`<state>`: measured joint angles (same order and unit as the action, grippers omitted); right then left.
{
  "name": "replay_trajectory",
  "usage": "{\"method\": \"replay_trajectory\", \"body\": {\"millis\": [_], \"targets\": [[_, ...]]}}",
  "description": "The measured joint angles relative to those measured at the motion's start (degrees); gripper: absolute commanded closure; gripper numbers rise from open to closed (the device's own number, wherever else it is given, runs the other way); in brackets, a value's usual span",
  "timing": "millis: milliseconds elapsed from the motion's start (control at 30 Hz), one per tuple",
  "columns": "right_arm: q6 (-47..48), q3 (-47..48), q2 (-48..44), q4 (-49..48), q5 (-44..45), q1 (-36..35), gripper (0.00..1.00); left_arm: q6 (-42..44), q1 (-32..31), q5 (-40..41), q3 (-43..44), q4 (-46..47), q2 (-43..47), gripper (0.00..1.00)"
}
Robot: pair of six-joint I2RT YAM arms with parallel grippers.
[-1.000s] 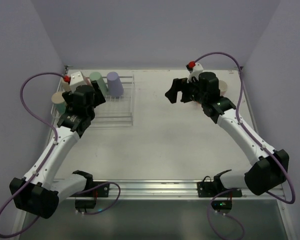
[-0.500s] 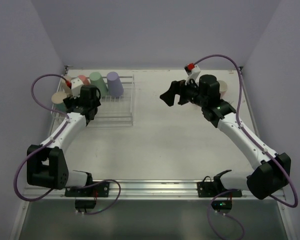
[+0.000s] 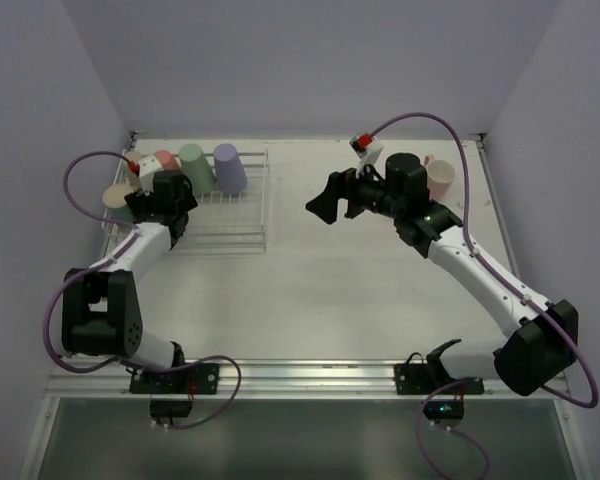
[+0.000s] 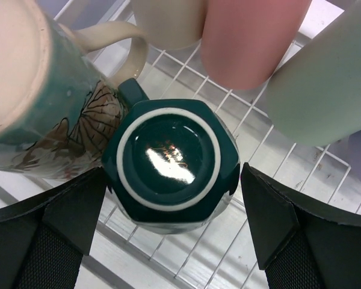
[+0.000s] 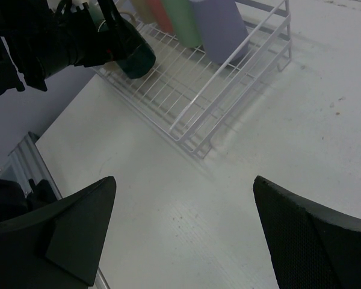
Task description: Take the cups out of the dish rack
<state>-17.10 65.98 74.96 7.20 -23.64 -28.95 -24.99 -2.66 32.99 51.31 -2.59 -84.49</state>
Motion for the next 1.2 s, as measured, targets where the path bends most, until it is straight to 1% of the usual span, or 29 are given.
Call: {"method": "replay_trajectory", "body": {"millis": [400, 433, 500, 533, 600, 633, 733, 900, 1000, 1133, 1200], "targets": [[0.66, 0.0, 1.64, -0.07, -0.15, -1.07, 0.01, 3.26, 0.02, -0.44, 1.09, 2.69, -5.35, 0.01], [0.66, 0.0, 1.64, -0.07, -0.15, -1.16, 0.01, 3.39, 0.02, -0.44, 1.09, 2.8, -5.53, 0.03], [0.66, 0.0, 1.64, -0.09, -0.15, -1.16, 0.01, 3.58, 0.02, -0.44, 1.09, 3.04, -5.62, 0.11], [0.66, 0.0, 1.64, -0.09, -0.15, -1.2, 0.01, 3.72, 0.02, -0.44, 1.09, 3.3, -5.62, 0.21], [0.66, 0.0, 1.64, -0.09, -0.15, -1.27, 0.01, 4.17, 0.07, -0.68, 1.09, 3.96, -5.57, 0.31], [0.66, 0.0, 1.64, -0.09, -0.15, -1.38, 0.01, 4.57, 0.07, -0.92, 1.09, 4.17, -5.51, 0.43], [0.66, 0.0, 1.64, -0.11, -0.15, -1.77, 0.01, 5.03, 0.07, -1.51, 1.07, 4.17, -5.27, 0.56], [0.61, 0.0, 1.88, -0.31, -0.15, -2.56, 0.01, 5.09, 0.07, -2.95, -0.17, 3.67, -2.56, 0.62], [0.09, 0.11, 2.71, -0.72, -0.07, -3.26, 0.01, 4.79, 0.0, -4.44, -1.64, 2.99, 1.03, 0.64], [-4.15, 0.0, 3.78, -3.28, 0.57, -5.25, 0.03, 3.56, -0.28, -6.99, -2.95, 1.14, 7.39, 0.68], [-8.28, -1.18, 3.69, -7.74, 0.42, -6.14, 0.04, 2.75, -0.44, -8.72, -3.26, 0.61, 10.8, 0.68]]}}
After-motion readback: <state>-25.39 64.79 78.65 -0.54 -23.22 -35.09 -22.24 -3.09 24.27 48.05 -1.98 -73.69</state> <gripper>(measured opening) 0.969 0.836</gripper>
